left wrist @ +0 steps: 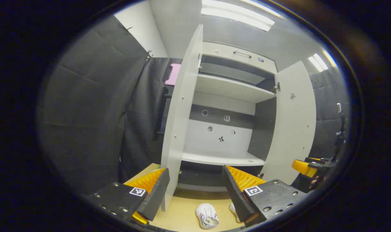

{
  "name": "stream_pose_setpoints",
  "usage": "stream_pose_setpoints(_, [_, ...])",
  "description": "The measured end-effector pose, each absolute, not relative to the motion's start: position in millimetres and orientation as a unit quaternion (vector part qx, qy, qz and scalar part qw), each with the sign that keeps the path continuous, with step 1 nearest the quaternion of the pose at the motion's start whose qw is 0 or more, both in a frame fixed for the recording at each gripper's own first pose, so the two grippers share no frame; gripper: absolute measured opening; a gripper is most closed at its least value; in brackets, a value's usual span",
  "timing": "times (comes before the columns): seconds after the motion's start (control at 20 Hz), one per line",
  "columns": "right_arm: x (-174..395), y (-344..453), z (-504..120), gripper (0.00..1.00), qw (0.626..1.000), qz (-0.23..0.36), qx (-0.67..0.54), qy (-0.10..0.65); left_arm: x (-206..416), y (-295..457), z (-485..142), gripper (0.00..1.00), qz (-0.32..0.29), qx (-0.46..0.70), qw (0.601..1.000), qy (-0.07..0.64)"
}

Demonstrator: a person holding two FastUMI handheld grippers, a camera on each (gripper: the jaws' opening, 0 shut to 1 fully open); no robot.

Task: Grab one shoe with the right hand and put it into the shoe cabinet, grab the other shoe with the left hand and put it into the shoe cabinet; then close the right door with the right hand and the left door with the left hand.

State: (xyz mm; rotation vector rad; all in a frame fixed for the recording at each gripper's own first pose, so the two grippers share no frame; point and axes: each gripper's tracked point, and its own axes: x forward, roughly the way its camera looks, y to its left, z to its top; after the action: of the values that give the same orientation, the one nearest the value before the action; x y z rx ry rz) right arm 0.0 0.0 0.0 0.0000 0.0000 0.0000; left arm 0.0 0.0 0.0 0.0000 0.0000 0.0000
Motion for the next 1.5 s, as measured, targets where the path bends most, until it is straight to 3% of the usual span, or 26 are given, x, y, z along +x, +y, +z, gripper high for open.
stream_pose_setpoints(0.65, [-5.1,0.5,-3.5,0.96,1.000,0.008,-0.010,0.019,-26.3,4.4,-1.5,0.94,0.015,0.021,1.000,0.001])
stream_pose_setpoints(1.05, [-9.4,5.8,-21.4,0.97,0.997,0.032,-0.012,0.073,-41.8,23.3,4.2,0.94,0.033,0.034,0.999,-0.003])
stream_pose_setpoints(1.25, [-5.6,17.1,-46.8,0.99,0.990,0.056,-0.006,0.131,-47.0,24.7,-2.2,0.94,0.047,0.030,0.998,0.002])
stream_pose_setpoints(1.3, [-2.5,22.6,-56.8,0.95,0.987,0.063,-0.003,0.148,-47.9,24.1,-3.6,0.94,0.048,0.026,0.998,0.003])
stream_pose_setpoints(1.5, [21.2,47.0,-123.4,0.96,0.969,0.088,-0.001,0.230,-43.7,18.6,-24.0,0.94,0.041,0.021,0.998,0.042])
